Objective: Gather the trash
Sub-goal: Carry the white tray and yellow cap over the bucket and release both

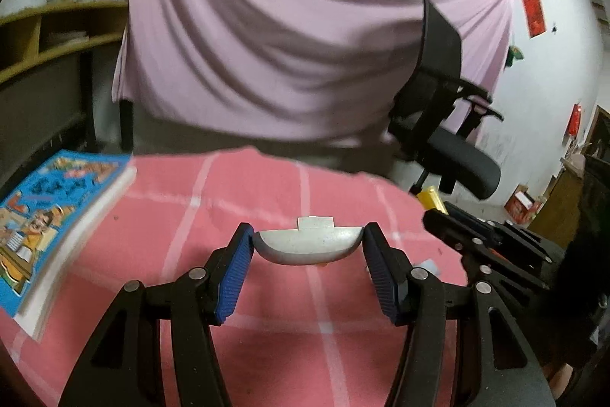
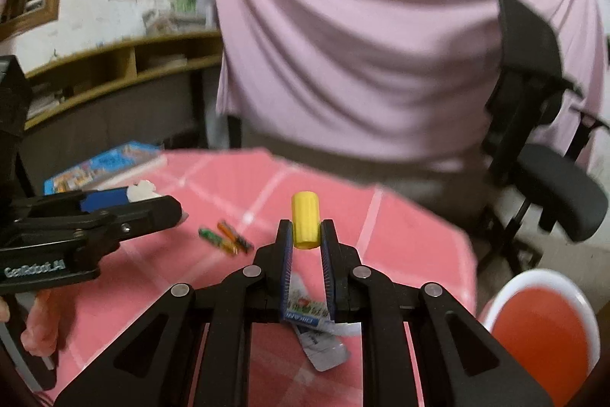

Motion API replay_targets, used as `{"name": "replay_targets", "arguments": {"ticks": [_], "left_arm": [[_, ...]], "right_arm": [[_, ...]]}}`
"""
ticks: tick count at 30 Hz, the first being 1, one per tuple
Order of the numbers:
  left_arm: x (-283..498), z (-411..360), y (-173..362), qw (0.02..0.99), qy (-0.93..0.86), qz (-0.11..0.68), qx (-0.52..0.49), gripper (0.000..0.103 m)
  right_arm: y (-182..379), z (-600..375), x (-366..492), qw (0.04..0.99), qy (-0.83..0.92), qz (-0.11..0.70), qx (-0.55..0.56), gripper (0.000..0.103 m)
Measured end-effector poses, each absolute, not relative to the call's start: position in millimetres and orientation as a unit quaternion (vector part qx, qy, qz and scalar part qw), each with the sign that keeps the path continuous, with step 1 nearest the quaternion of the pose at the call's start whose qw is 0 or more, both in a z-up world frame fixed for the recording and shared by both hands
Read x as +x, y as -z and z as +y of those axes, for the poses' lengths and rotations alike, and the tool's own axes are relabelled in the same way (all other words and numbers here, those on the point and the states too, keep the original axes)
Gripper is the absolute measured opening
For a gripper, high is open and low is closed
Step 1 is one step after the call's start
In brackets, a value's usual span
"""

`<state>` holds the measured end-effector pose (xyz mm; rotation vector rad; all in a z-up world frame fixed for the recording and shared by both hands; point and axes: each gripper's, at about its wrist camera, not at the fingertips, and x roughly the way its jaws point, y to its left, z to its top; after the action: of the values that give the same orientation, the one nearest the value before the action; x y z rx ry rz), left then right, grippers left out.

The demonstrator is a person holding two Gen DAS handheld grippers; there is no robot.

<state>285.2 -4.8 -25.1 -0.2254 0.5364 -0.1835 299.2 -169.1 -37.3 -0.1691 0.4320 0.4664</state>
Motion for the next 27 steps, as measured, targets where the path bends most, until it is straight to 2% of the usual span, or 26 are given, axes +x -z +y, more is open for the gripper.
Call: {"name": "replay_targets", "arguments": {"ticks": [10,17,27], "left_arm": [[242.3,-20.1,2.1,0.985,0.078,0.142,-0.058,0.053],[215.8,-45.3,-18.2,0.995,0.073,0.063,-0.035,0.053],[220.8,-112.4,-38.4,0.989,0.128,0.061,-0.032,0.053]], "right_arm": [[14.5,-203.8,264.8,0.976,-0.198,0.094,-0.021,0.013],[5.0,-230.3,243.3,0.987,-0.151,0.053,0.003,0.013],[-7.5,-289.9,227.1,0.994,-0.094,0.035,0.044,0.013]]}}
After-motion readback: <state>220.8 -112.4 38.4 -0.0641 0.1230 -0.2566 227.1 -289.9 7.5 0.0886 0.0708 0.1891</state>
